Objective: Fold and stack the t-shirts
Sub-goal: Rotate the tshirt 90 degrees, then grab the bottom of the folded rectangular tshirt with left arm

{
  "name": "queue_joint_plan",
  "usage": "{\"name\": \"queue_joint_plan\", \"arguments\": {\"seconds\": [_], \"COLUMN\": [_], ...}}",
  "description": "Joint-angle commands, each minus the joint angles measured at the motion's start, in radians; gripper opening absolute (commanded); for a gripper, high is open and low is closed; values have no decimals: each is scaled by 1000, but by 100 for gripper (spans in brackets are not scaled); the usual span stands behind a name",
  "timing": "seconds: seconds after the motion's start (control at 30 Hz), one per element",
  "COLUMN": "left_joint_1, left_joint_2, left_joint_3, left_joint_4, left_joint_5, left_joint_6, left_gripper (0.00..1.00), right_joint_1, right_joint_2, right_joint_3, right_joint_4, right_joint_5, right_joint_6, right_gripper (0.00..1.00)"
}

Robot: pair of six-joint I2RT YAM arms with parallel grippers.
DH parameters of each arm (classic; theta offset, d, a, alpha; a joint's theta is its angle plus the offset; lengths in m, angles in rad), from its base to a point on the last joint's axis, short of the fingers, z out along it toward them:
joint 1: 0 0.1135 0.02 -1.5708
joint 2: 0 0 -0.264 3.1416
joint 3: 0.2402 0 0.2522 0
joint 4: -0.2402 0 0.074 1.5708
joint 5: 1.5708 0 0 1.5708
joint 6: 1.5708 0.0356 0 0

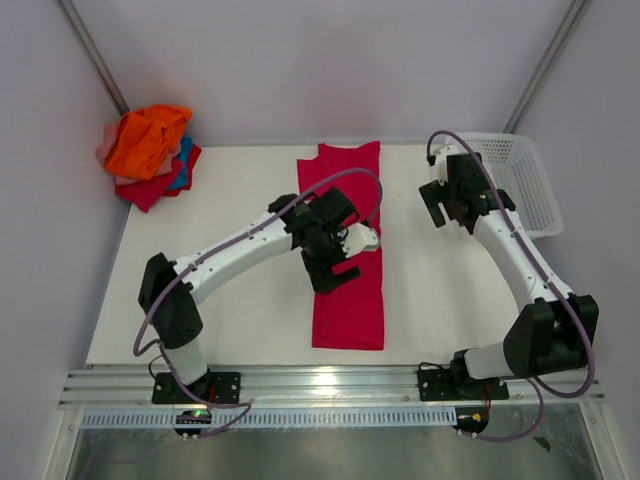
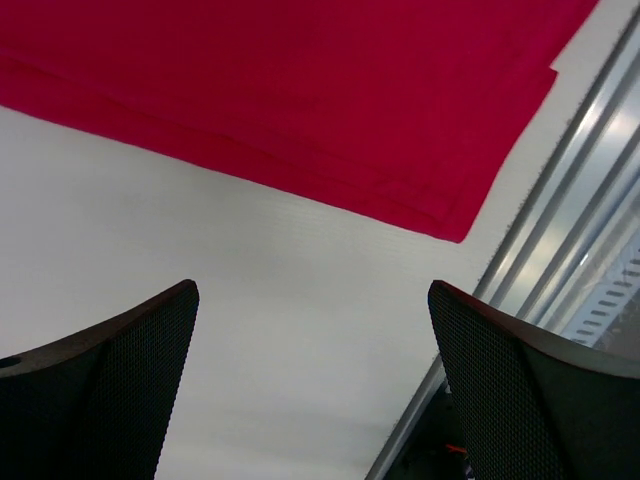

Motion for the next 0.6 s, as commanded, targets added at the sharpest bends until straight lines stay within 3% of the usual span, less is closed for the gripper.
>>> {"name": "queue_joint_plan", "arguments": {"seconds": [0.0,0.17,0.57], "left_joint_1": [-104,-234,-295], "left_joint_2": [-63,-51,51], "left_joint_3": [-83,-160,-171], "left_joint_4": [40,98,226], "left_joint_5": [-36,-191,-369], "left_joint_6": [-47,-42,-120], "left_gripper": [99,99,99], "right_joint_1": [-1,-1,-1], "right_joint_2": [-82,-126,-269], "right_joint_3": [12,-54,-236], "right_joint_4": [-68,-57,35], "right_joint_5": [-188,-194,-133], "right_joint_6": [49,71,111], "right_gripper": [100,100,99]}}
